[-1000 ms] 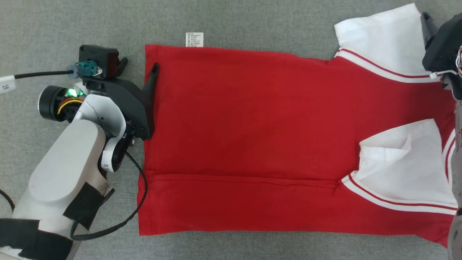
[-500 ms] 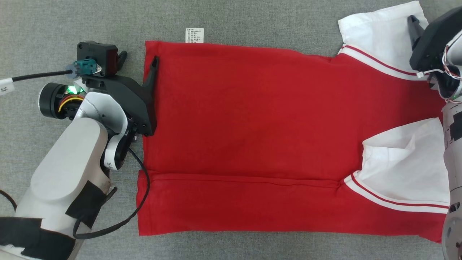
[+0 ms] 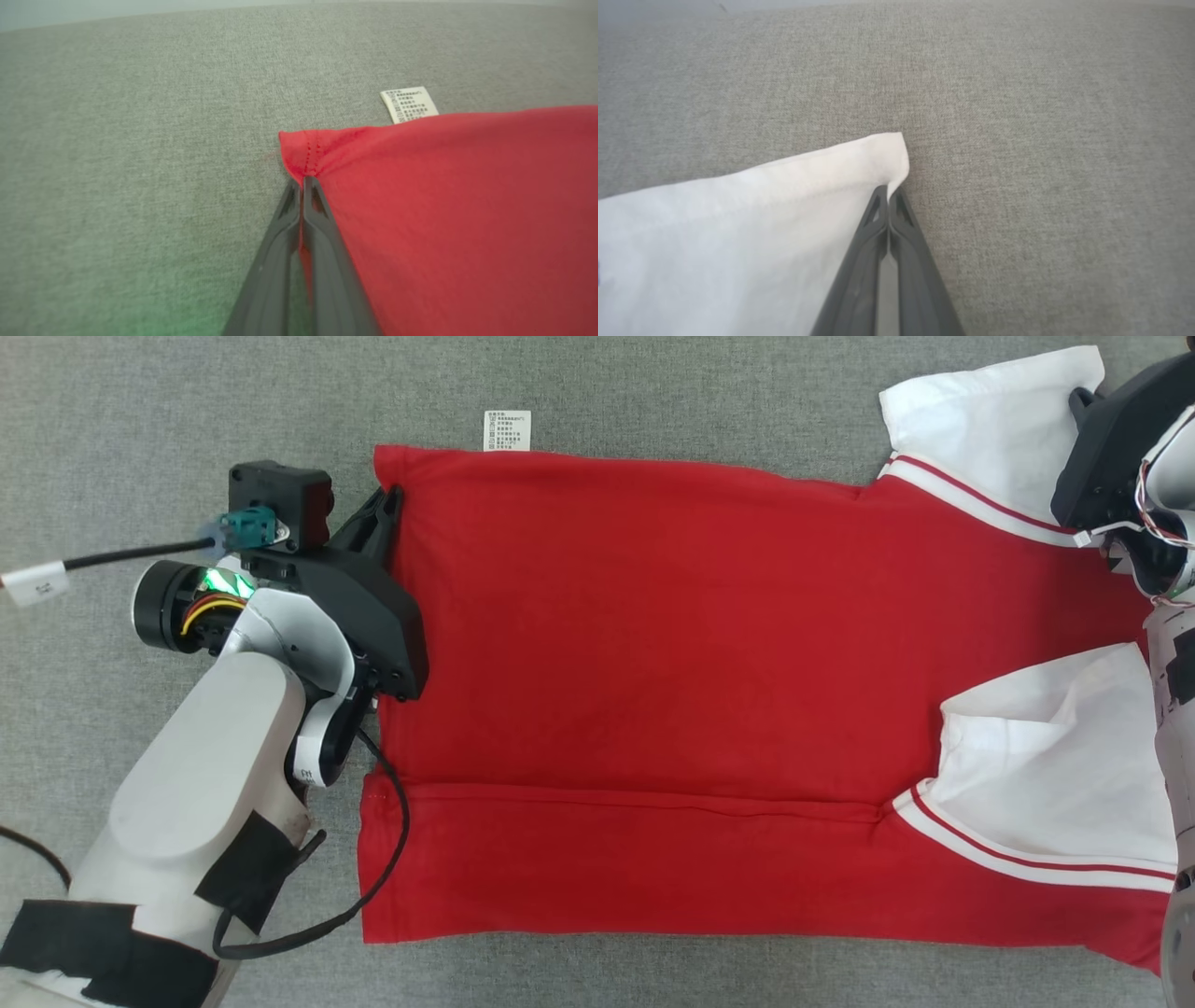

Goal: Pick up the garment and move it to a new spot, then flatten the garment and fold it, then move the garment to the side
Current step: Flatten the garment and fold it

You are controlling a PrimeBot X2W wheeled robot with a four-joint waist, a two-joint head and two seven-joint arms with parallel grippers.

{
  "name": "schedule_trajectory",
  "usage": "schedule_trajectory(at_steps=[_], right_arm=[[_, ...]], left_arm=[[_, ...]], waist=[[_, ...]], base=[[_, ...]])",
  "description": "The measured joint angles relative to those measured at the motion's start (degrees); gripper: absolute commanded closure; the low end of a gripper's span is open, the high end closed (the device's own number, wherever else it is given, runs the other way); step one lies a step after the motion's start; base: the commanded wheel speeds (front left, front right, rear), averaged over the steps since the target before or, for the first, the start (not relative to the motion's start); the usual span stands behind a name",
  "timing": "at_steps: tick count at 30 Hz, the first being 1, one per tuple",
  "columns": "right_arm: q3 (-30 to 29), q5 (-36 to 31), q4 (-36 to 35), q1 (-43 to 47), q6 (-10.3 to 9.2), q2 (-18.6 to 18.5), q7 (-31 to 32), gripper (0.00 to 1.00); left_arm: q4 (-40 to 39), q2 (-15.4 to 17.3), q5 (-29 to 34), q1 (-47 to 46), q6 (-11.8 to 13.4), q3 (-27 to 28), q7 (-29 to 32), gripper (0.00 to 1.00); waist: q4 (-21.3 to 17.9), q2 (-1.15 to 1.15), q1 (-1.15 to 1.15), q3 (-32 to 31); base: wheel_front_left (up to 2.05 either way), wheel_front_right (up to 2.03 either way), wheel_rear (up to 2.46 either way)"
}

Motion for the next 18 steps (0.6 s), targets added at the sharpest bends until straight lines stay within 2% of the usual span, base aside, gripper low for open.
schedule_trajectory(at_steps=[14, 18], right_arm=[[2.4, 3.7, -1.7, 2.2, -0.01, -0.4, -4.6, 1.00], [5.0, 10.0, -6.3, 4.1, -0.01, -0.9, -8.4, 1.00]], left_arm=[[2.5, -0.7, 1.1, -0.1, 0.0, -0.3, -7.2, 1.00], [2.0, -0.9, 1.6, 0.4, -0.2, -0.8, -10.3, 1.00]], waist=[[-0.8, 0.01, 0.01, -0.8], [-0.5, 0.01, 0.02, -1.5]], base=[[0.00, 0.00, 0.00], [0.00, 0.00, 0.00]])
